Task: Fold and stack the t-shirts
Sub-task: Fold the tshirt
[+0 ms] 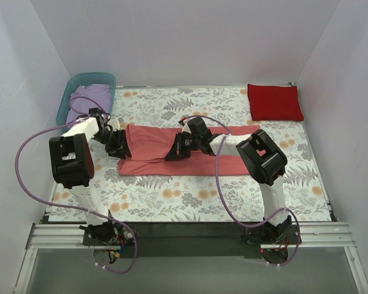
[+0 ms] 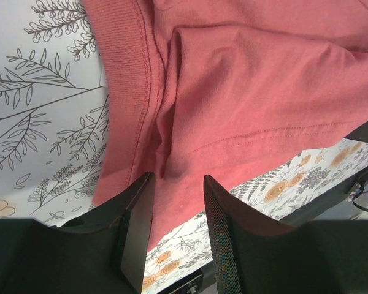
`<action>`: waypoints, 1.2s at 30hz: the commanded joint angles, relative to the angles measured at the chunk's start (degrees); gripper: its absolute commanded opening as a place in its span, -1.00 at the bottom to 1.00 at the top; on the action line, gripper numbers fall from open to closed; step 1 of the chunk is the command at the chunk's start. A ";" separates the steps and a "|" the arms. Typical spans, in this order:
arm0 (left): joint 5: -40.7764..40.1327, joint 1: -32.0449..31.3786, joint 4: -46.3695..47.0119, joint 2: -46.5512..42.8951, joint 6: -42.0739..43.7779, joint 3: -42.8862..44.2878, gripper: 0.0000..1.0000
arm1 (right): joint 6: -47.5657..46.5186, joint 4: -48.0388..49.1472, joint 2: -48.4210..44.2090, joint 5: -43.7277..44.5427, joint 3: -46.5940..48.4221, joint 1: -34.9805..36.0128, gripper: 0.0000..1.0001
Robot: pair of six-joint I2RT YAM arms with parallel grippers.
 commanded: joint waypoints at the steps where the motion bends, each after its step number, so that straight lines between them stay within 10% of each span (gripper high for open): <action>1: 0.02 -0.08 -0.35 -4.82 -0.29 2.22 -0.28 | 0.13 2.04 -1.49 -0.76 0.72 -0.35 -0.97; 36: 1.77 -1.84 -1.67 -2.45 -0.82 -0.24 -0.21 | 0.21 2.57 -1.67 -0.58 -0.95 -0.35 -0.97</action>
